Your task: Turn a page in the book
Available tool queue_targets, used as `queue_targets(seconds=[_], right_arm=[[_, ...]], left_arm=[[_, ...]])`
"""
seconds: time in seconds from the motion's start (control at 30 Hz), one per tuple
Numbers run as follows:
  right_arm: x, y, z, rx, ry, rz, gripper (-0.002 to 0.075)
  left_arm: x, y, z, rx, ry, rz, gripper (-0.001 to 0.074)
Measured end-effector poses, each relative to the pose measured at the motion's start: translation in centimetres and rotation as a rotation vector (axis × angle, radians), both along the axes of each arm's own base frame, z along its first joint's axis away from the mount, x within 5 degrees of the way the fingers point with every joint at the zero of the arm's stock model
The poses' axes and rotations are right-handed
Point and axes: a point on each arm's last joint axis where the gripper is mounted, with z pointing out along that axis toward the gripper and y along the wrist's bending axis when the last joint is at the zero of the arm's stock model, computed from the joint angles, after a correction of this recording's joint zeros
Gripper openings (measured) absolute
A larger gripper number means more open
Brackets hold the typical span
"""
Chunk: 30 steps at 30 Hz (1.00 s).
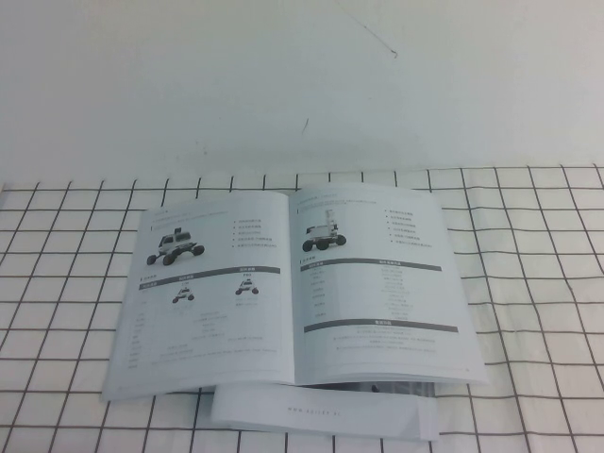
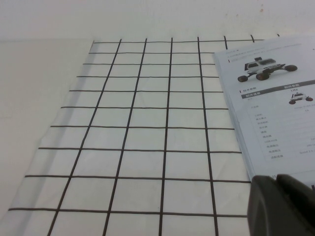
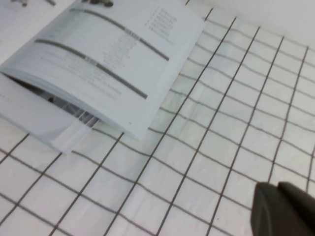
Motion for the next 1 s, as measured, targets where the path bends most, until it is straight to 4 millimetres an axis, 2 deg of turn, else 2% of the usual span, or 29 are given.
queue_targets(seconds=[0.2,0.37,0.43,0.53,0.7,0.83,1.0], right_arm=[[-0.9,-1.0,-0.2,0.004,-0.227,-0.127,0.0001],[-0.2,-1.5,-3.8,0.004,-0.408,-0.239,0.0001],[0.2,-1.6,-5.9,-0.003,-0.397,-0.264,0.0001],[0.5,-1.7,-8.0,-0.012,-0.348,-0.272,0.0001],[0.4,-1.6,-8.8,-0.009,-0.286,-0.276,0.0001],[0.1,-1.6,-9.5,0.065,-0.191,-0.317,0.0001],[0.1,-1.6,-9.6,0.126,-0.176,-0.349,0.0]], left_arm=[[0.0,0.0,0.0,0.0,0.0,0.0,-0.0003],[0.0,0.0,0.0,0.0,0.0,0.0,-0.0003],[0.0,0.0,0.0,0.0,0.0,0.0,-0.0003],[0.0,0.0,0.0,0.0,0.0,0.0,-0.0003],[0.0,0.0,0.0,0.0,0.0,0.0,-0.0003],[0.0,0.0,0.0,0.0,0.0,0.0,-0.0003],[0.0,0.0,0.0,0.006,0.0,-0.002,-0.0003]])
